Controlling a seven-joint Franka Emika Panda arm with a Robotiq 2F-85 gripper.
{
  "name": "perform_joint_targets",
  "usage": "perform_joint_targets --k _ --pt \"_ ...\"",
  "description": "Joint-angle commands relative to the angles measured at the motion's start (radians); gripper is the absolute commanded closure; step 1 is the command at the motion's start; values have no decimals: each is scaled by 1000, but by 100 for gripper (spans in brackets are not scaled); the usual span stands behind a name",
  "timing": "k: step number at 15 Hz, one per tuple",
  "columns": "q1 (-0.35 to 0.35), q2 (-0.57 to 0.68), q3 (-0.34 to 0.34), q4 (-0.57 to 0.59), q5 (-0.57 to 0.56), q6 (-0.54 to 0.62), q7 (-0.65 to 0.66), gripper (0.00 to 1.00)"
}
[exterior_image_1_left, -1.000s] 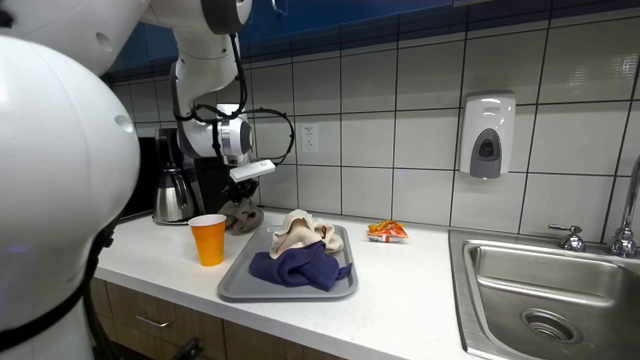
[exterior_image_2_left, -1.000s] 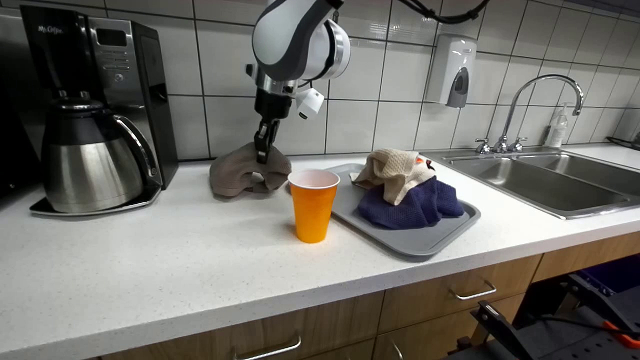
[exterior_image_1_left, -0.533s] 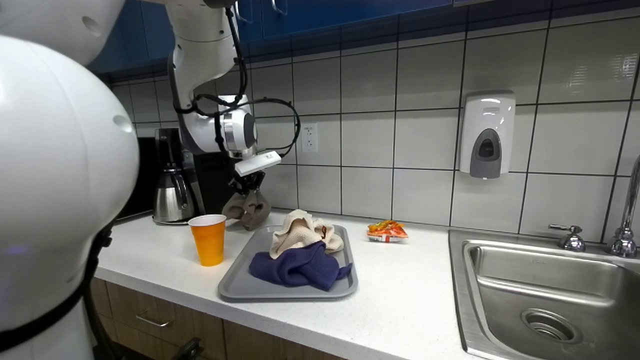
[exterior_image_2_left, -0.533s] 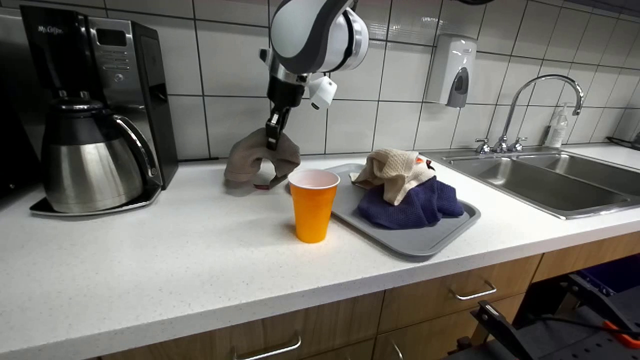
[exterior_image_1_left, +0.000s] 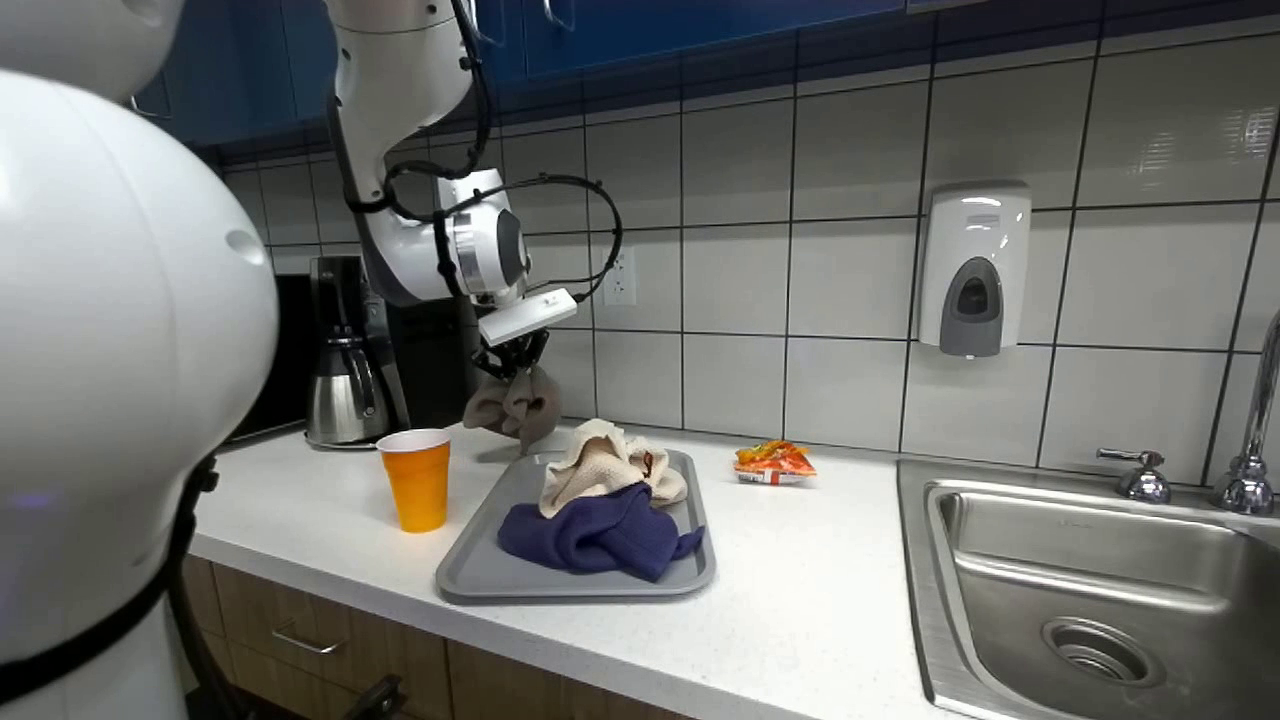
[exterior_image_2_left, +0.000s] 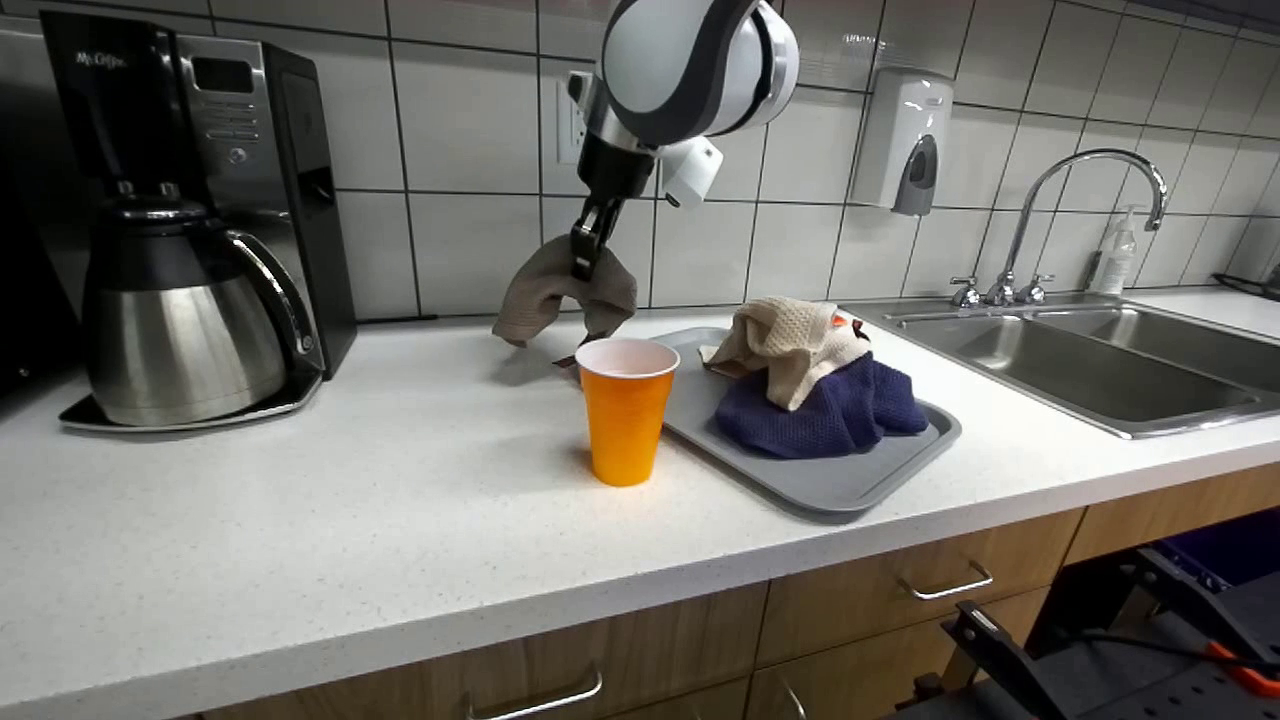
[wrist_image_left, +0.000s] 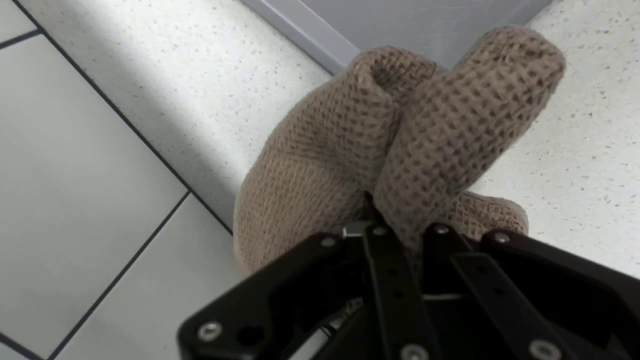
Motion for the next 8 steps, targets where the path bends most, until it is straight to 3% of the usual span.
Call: perform_joint_targets --k 1,8 --pt "17 -131 -55 -144 -73 63 111 98" --pt "130 -276 -240 -292 -309 90 387 98"
